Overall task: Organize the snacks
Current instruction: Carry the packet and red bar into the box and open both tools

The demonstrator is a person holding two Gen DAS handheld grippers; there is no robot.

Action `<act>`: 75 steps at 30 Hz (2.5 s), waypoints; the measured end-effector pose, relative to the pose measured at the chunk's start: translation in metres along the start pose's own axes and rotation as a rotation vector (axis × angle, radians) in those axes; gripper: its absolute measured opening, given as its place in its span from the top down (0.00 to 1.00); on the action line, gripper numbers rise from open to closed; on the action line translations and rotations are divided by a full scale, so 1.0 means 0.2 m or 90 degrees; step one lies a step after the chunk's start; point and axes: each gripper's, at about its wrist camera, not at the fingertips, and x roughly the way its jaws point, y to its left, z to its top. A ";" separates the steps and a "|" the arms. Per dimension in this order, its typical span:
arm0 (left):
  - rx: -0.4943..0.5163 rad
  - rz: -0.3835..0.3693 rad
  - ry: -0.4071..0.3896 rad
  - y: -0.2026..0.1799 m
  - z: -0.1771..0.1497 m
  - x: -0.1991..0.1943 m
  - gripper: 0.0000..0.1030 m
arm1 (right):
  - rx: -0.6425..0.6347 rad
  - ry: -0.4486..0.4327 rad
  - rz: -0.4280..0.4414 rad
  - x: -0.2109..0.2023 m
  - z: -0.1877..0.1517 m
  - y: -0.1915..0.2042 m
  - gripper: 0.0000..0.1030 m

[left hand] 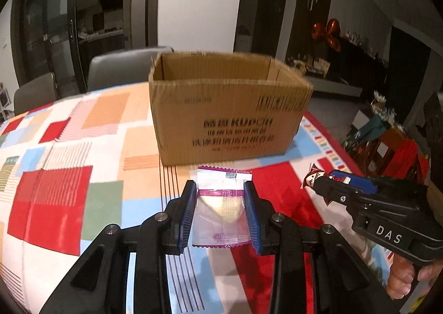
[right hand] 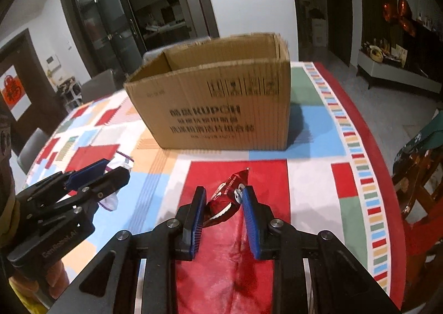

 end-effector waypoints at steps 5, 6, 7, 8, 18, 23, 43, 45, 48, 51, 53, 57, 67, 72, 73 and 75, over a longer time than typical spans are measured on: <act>-0.003 0.001 -0.030 -0.02 0.07 -0.09 0.67 | -0.011 -0.035 0.010 -0.10 0.06 0.03 0.72; -0.004 0.001 -0.035 -0.03 0.09 -0.11 0.67 | -0.013 -0.043 0.013 -0.12 0.08 0.03 0.72; -0.005 0.001 -0.039 -0.03 0.10 -0.12 0.67 | -0.016 -0.051 0.015 -0.14 0.09 0.03 0.72; -0.006 -0.001 -0.046 -0.04 0.11 -0.14 0.67 | -0.019 -0.058 0.016 -0.16 0.10 0.04 0.72; 0.009 0.009 -0.095 -0.07 0.31 -0.25 0.67 | -0.038 -0.122 0.016 -0.29 0.29 0.05 0.72; 0.015 0.016 -0.103 -0.07 0.43 -0.25 0.67 | -0.049 -0.133 0.014 -0.31 0.41 0.05 0.72; 0.020 0.026 -0.067 -0.01 0.81 0.07 0.67 | -0.080 -0.120 -0.011 -0.12 0.84 0.01 0.72; 0.016 0.021 -0.056 0.01 0.84 0.12 0.67 | -0.076 -0.112 -0.013 -0.08 0.86 0.00 0.72; 0.009 0.017 -0.037 0.03 0.86 0.21 0.67 | -0.074 -0.098 -0.015 -0.01 0.89 -0.01 0.72; 0.004 0.018 -0.020 0.04 0.85 0.27 0.67 | -0.073 -0.083 -0.016 0.05 0.92 -0.02 0.72; -0.002 0.017 -0.007 0.04 0.87 0.33 0.67 | -0.072 -0.071 -0.016 0.09 0.93 -0.02 0.72; 0.000 0.023 0.017 0.04 0.88 0.41 0.65 | -0.073 -0.045 -0.018 0.17 0.95 -0.01 0.72; 0.013 0.095 0.011 0.04 0.80 0.36 0.31 | -0.060 -0.023 -0.058 0.24 0.93 -0.05 0.43; 0.008 0.130 -0.032 0.03 0.74 0.21 0.16 | -0.066 -0.028 -0.060 0.17 0.88 -0.03 0.34; 0.009 0.137 -0.042 0.02 0.73 0.18 0.14 | -0.066 -0.032 -0.059 0.14 0.87 -0.02 0.32; 0.014 0.151 -0.062 0.01 0.71 0.11 0.11 | -0.066 -0.045 -0.058 0.09 0.83 -0.01 0.28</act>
